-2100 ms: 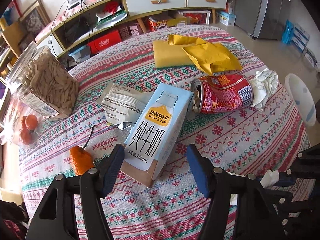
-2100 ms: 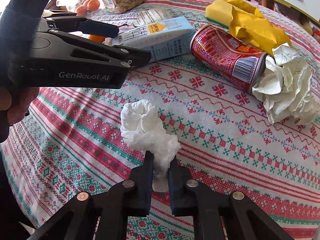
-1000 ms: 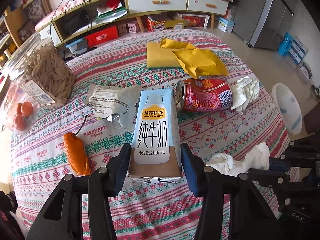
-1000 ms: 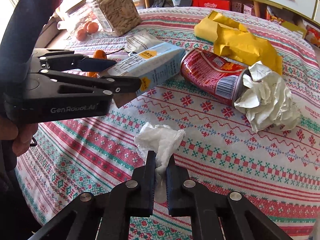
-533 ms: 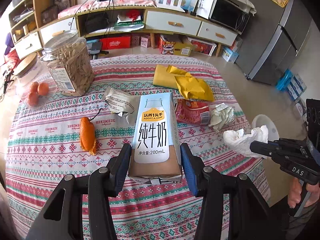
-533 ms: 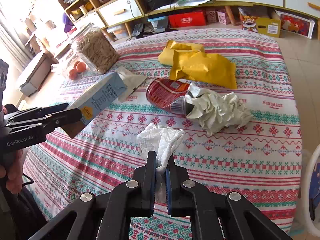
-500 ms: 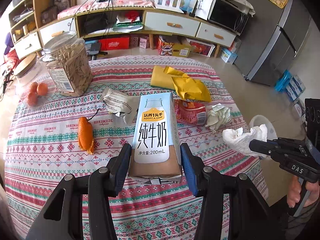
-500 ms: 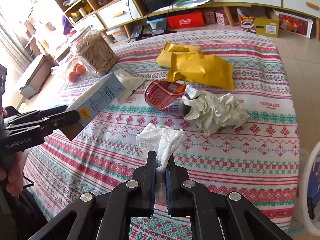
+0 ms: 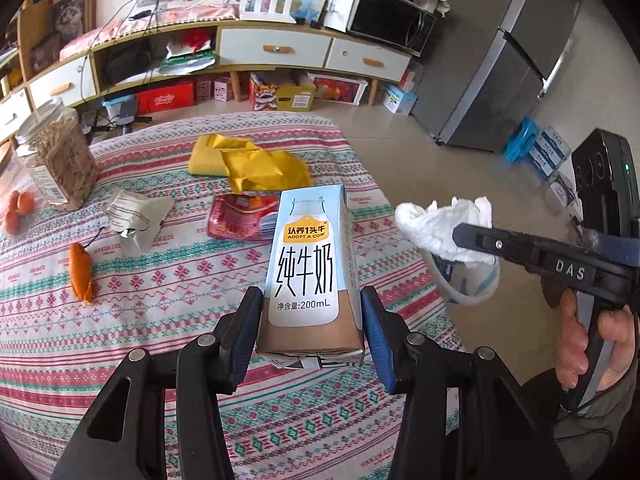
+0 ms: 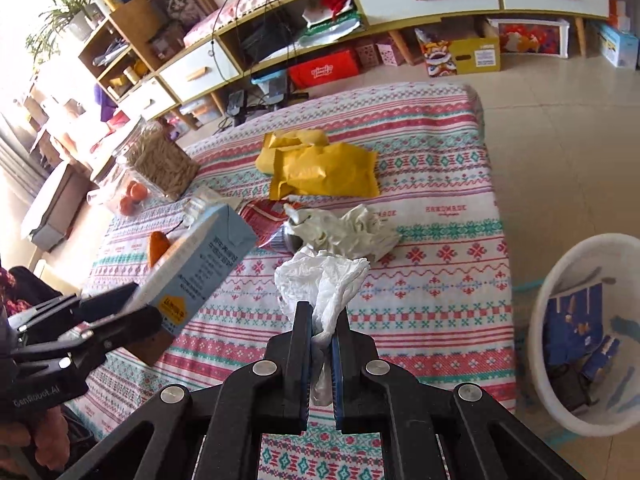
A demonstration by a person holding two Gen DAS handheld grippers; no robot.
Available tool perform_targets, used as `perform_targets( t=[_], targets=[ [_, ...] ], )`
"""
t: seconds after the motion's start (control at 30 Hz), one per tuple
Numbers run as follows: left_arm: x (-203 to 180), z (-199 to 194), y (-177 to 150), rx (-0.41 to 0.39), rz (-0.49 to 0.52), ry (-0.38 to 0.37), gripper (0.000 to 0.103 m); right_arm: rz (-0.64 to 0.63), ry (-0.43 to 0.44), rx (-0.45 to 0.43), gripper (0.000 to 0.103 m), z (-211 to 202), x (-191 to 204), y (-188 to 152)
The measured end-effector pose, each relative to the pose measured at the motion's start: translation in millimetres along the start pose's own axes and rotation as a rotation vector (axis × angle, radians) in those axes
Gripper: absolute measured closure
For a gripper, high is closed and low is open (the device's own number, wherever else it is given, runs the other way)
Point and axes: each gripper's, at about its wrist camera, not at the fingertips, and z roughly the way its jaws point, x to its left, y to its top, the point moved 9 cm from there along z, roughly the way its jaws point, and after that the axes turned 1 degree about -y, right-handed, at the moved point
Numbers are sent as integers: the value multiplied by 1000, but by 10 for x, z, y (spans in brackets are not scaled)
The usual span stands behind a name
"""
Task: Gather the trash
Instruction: 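Carry carton and tissue to the white bin and open both tools over it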
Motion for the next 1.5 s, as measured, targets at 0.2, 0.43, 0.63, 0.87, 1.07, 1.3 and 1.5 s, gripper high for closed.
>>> perform_targets(
  t=[0.2, 0.43, 0.63, 0.87, 1.07, 1.3, 1.5],
  targets=[
    [-583, 243, -6, 42, 69, -61, 51, 112, -55, -77, 97, -427, -544, 114],
    [-1367, 672, 55, 96, 125, -174, 51, 294, -159, -95, 97, -654, -1329, 73],
    [-1924, 1157, 54, 183, 143, -247, 51, 381, -240, -72, 97, -712, -1773, -47],
    [-2300, 1600, 1, 253, 196, -252, 51, 442, -267, -57, 96, -768, -2034, -144],
    [-2481, 1931, 65, 283, 212, -226, 51, 490, -294, -25, 96, -701, -2218, -214],
    [-2558, 2349, 172, 308, 196, -202, 50, 536, -332, -10, 96, -703, -2402, -265],
    [-2430, 2491, 277, 285, 198, -149, 50, 571, -361, 1, 96, -734, -2510, -347]
  ],
)
